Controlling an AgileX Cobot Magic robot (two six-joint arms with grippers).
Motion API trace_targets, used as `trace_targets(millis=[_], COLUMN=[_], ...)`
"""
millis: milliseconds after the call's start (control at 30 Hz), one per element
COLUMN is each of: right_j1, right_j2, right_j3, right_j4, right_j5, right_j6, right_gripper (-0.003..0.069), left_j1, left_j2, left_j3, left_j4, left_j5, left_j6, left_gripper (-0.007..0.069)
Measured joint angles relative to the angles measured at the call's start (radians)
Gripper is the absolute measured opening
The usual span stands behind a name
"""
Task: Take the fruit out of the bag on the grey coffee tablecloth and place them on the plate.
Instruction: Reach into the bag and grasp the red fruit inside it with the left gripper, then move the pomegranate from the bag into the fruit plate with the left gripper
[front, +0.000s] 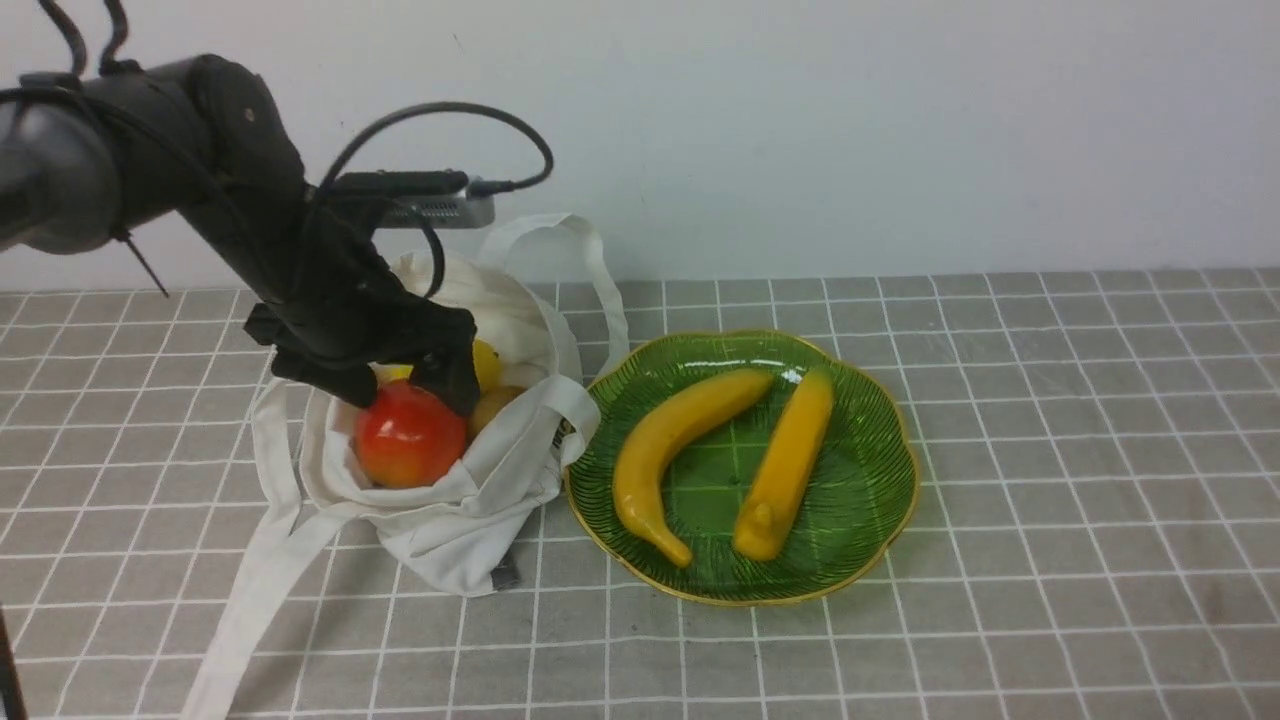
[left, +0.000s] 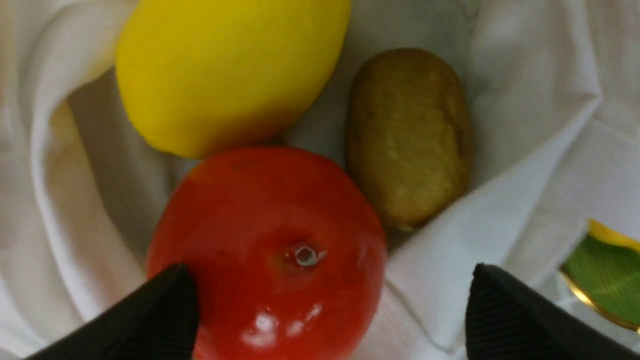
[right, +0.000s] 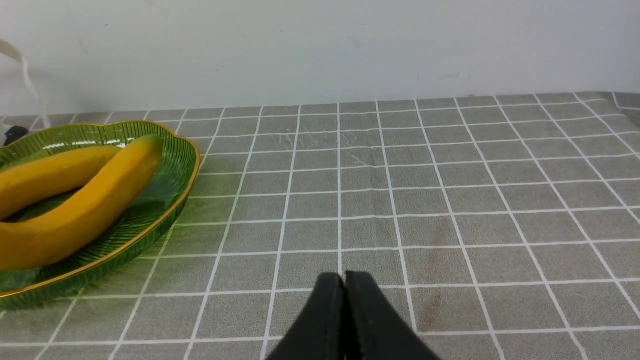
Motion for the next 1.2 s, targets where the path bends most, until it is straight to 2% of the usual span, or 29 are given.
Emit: trace_targets(millis=[167,333,533,700,733,933,1000,1100,1133,1167,1200], right_j1=[0.0,0.0,0.0,0.0,0.0,0.0,0.0,0.0,0.0,0.0,0.0], right_j2=[0.0,0.0,0.0,0.0,0.0,0.0,0.0,0.0,0.0,0.0,0.0], right_j3=[0.0,0.0,0.0,0.0,0.0,0.0,0.0,0.0,0.0,0.0,0.0], right_j4=[0.0,0.0,0.0,0.0,0.0,0.0,0.0,0.0,0.0,0.0,0.0], right_j5=[0.0,0.0,0.0,0.0,0.0,0.0,0.0,0.0,0.0,0.0,0.0], right_j6=[0.0,0.0,0.0,0.0,0.0,0.0,0.0,0.0,0.0,0.0,0.0], right_gripper=[-0.0015,-0.0015,-0.0015,-0.0015,-0.0015,-0.0015,-0.0015,-0.0015,-0.0015,-0.0015,-0.0015], left_j1=[-0.006,-0.007,-0.007,-0.007,-0.007,-0.007,-0.007,-0.027,-0.027,-0.062,-0.076], left_j2=[0.037,0.051,0.051,0.039,0.015,-0.077,-0.116,-0.131,-0.131,-0.116,-0.107], left_j3=[-0.002,-0.002,-0.002,-0.025,-0.057,-0.176,-0.237,-0.266,-0.267,-0.267,-0.267], left_j4=[0.084,0.093,0.093,0.105,0.114,0.135,0.095,-0.032,-0.032,-0.12,-0.142], left_j5=[-0.026,-0.036,-0.032,0.029,0.081,0.139,0.152,0.168,0.168,0.169,0.169], left_j6=[0.002,0.002,-0.006,-0.008,-0.008,-0.049,-0.078,-0.083,-0.082,-0.064,-0.055], left_gripper=[0.0628,0.0571,0.057,0.0569,0.0569,0.0569,0.0569,0.0569,0.0569,0.0569,0.0569])
